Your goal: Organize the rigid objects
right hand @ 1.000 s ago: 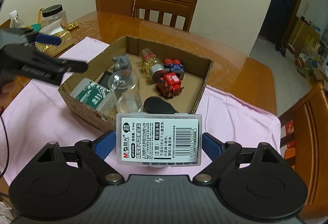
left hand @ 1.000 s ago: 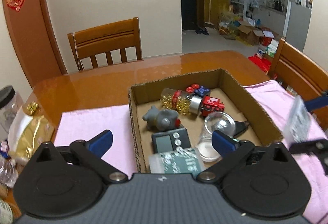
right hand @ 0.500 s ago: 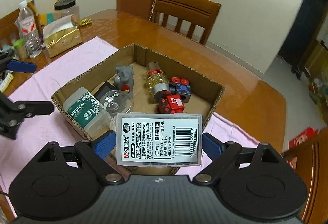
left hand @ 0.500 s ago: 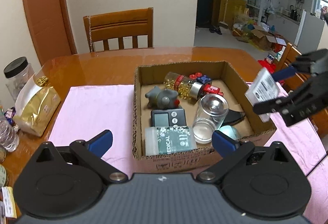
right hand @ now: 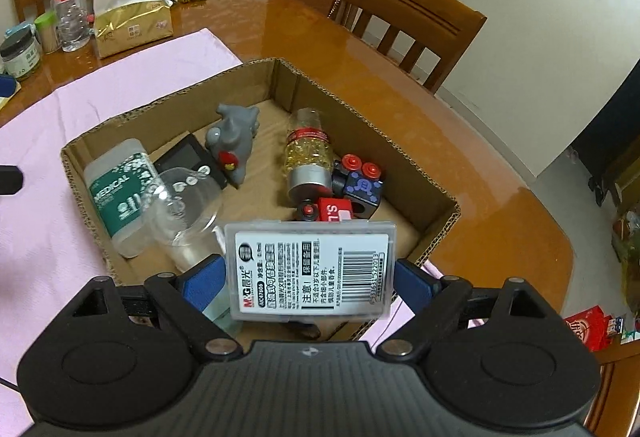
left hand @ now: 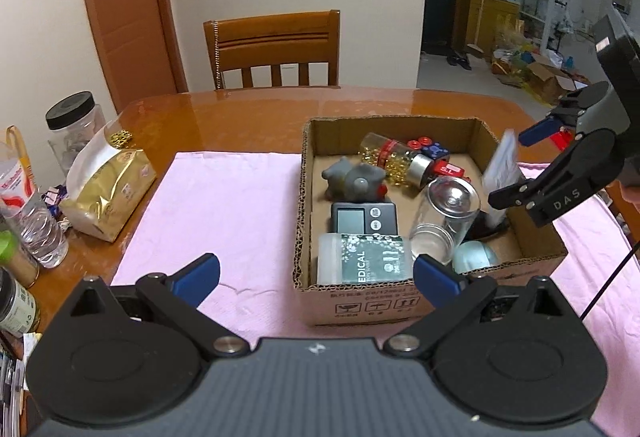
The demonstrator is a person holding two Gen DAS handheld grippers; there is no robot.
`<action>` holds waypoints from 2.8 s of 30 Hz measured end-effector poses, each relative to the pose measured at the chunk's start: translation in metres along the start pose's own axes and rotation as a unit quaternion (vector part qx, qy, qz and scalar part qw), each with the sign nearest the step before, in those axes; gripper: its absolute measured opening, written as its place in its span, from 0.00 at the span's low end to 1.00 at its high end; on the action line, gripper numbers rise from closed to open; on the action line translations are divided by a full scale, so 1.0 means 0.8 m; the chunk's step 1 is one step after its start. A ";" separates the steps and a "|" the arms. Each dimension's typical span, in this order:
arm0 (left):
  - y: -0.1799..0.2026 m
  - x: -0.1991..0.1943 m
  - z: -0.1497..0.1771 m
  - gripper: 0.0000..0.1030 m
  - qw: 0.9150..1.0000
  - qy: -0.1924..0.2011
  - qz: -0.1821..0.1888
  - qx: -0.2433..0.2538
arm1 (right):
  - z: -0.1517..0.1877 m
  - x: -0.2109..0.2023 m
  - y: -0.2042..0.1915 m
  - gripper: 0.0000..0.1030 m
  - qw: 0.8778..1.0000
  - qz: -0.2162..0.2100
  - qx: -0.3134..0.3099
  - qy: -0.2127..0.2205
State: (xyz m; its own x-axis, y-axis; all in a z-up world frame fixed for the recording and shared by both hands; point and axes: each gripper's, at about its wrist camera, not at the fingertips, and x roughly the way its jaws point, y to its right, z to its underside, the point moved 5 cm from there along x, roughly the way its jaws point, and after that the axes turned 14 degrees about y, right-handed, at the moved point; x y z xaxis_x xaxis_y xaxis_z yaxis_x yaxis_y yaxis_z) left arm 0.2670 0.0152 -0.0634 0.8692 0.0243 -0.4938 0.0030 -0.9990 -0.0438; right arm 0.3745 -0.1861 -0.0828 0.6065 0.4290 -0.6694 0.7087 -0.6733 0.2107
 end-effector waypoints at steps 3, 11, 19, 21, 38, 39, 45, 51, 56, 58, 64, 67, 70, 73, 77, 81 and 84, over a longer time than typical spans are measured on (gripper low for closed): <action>0.003 -0.002 -0.002 0.99 1.000 0.002 -0.004 0.002 | -0.001 -0.005 0.001 1.00 1.000 0.004 0.003 0.010; 0.019 -0.022 -0.013 0.99 1.000 0.020 -0.010 0.012 | 0.005 -0.037 0.010 1.00 0.997 0.034 0.069 -0.002; 0.029 -0.042 -0.030 0.99 0.999 -0.006 -0.036 0.000 | 0.020 -0.104 -0.014 1.00 0.982 0.104 0.152 -0.037; 0.030 -0.047 -0.036 0.99 0.999 -0.014 -0.035 -0.002 | 0.025 -0.120 -0.022 1.00 0.975 0.123 0.177 -0.045; 0.037 -0.062 -0.046 0.99 0.998 -0.055 0.014 0.035 | 0.034 -0.181 -0.081 1.00 0.927 0.174 0.330 -0.040; 0.035 -0.062 -0.046 0.99 0.998 -0.056 0.014 0.034 | 0.034 -0.179 -0.083 1.00 0.926 0.173 0.332 -0.041; 0.034 -0.063 -0.047 0.99 0.998 -0.057 0.017 0.034 | 0.033 -0.177 -0.091 1.00 0.926 0.173 0.332 -0.044; 0.034 -0.063 -0.047 0.99 0.998 -0.056 0.018 0.035 | 0.030 -0.177 -0.091 1.00 0.925 0.176 0.334 -0.041; 0.035 -0.063 -0.048 0.99 0.998 -0.056 0.018 0.034 | 0.030 -0.178 -0.090 1.00 0.925 0.177 0.334 -0.039; 0.035 -0.063 -0.048 0.99 0.998 -0.056 0.018 0.035 | 0.030 -0.178 -0.088 1.00 0.925 0.177 0.335 -0.038; 0.035 -0.062 -0.051 0.99 0.998 -0.056 0.015 0.032 | 0.028 -0.176 -0.087 1.00 0.926 0.176 0.333 -0.036; 0.035 -0.062 -0.052 0.99 0.998 -0.056 0.014 0.031 | 0.027 -0.176 -0.086 1.00 0.926 0.176 0.332 -0.035; 0.034 -0.062 -0.052 0.99 0.998 -0.057 0.012 0.029 | 0.027 -0.176 -0.087 1.00 0.926 0.175 0.331 -0.035; 0.033 -0.061 -0.051 0.99 0.998 -0.058 0.010 0.028 | 0.027 -0.175 -0.087 1.00 0.927 0.174 0.330 -0.036; 0.032 -0.061 -0.051 0.99 0.998 -0.059 0.009 0.028 | 0.026 -0.175 -0.087 1.00 0.926 0.176 0.331 -0.035; 0.032 -0.062 -0.051 0.99 0.998 -0.059 0.008 0.028 | 0.026 -0.176 -0.087 1.00 0.927 0.176 0.330 -0.034; 0.033 -0.062 -0.051 0.99 0.998 -0.059 0.008 0.028 | 0.026 -0.177 -0.086 1.00 0.927 0.177 0.330 -0.034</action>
State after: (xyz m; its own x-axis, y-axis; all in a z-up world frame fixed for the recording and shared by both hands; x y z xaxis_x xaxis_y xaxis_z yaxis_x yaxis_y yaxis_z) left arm 0.2440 -0.0138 -0.0046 0.8047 0.0157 -0.5935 -0.0411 -0.9958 -0.0821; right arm 0.2327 -0.2130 -0.0174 0.7197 0.0865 -0.6889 0.0811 -0.9959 -0.0404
